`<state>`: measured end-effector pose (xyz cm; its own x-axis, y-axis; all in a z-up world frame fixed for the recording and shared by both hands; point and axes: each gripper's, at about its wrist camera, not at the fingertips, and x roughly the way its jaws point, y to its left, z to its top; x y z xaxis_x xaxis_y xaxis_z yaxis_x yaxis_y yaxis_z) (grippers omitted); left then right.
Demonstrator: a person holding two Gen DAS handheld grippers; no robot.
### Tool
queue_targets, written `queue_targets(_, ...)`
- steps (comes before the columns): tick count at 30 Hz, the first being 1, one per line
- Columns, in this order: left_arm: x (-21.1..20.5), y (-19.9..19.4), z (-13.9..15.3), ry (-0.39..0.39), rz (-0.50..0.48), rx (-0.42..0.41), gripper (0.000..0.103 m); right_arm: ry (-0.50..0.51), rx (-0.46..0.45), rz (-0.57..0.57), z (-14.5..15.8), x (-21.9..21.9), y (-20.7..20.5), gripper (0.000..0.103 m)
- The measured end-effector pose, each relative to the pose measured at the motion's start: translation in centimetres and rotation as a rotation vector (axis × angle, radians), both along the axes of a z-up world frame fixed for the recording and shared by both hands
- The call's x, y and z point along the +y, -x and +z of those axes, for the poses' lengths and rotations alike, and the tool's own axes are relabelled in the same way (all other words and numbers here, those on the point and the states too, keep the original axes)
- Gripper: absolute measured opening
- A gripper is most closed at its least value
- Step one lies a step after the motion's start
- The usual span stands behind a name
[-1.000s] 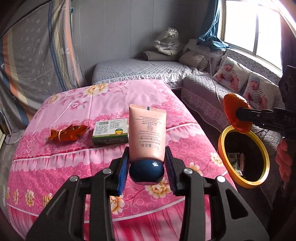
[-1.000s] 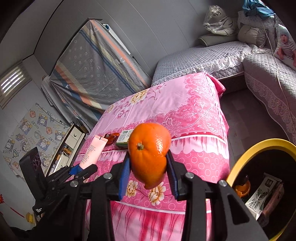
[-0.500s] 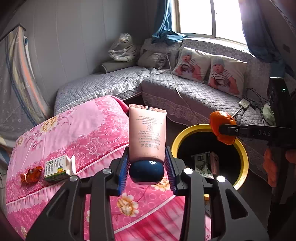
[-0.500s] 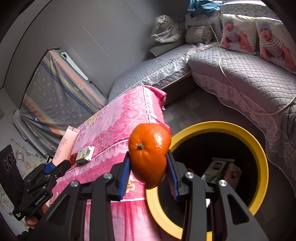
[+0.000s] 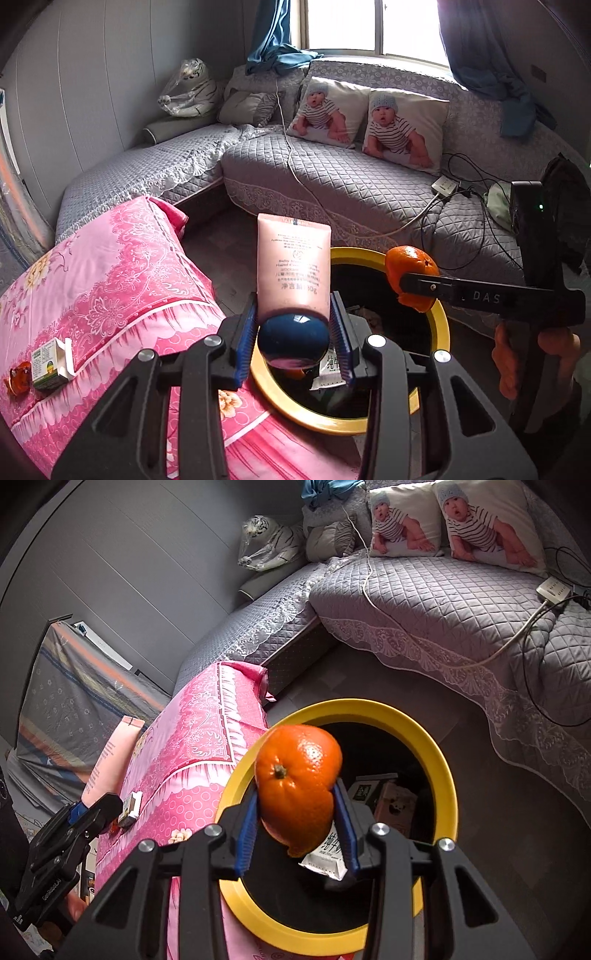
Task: Collect trash
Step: 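Carry the cream tube and orange over the yellow-rimmed bin with both tools, then open both tools to drop the cream tube and orange into the bin, then move both tools back over the pink bed toward the remaining trash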
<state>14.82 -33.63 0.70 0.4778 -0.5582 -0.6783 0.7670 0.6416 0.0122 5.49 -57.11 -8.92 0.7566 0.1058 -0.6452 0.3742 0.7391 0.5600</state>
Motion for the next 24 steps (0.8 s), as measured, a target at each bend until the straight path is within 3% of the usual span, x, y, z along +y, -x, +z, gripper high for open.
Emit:
queue_targets(1,0.1,-0.3,-0.2,0.005,0.007,0.012,0.045,-0.013,0.006,-0.013,-0.2,-0.4,0.0,0.045)
queue_targets(2,0.2,-0.6,-0.4,0.009,0.019,0.015,0.068,-0.023,0.009,-0.028,-0.4,-0.7,0.2,0.053)
queue_targets(4,0.7,-0.8,-0.5,0.032,0.045,-0.005,0.086,-0.025,0.006,-0.062,-0.5,-1.3,0.8,0.057)
queue_targets(9,2.5,-2.4,-1.2,0.058,0.076,0.057,0.09,0.004,0.002,-0.057,0.0,-1.5,1.5,0.064)
queue_targets(13,5.9,-3.7,-2.0,0.08,0.101,0.104,0.091,0.074,-0.044,0.047,1.3,1.1,0.3,0.073)
queue_targets(18,14.0,-4.5,-3.0,0.074,0.204,0.097,0.092,0.222,-0.105,0.333,3.6,8.4,-4.1,0.076)
queue_targets(24,27.6,-5.0,-3.9,0.13,0.44,0.127,0.092,0.417,-0.159,0.769,5.4,22.2,-11.9,0.075)
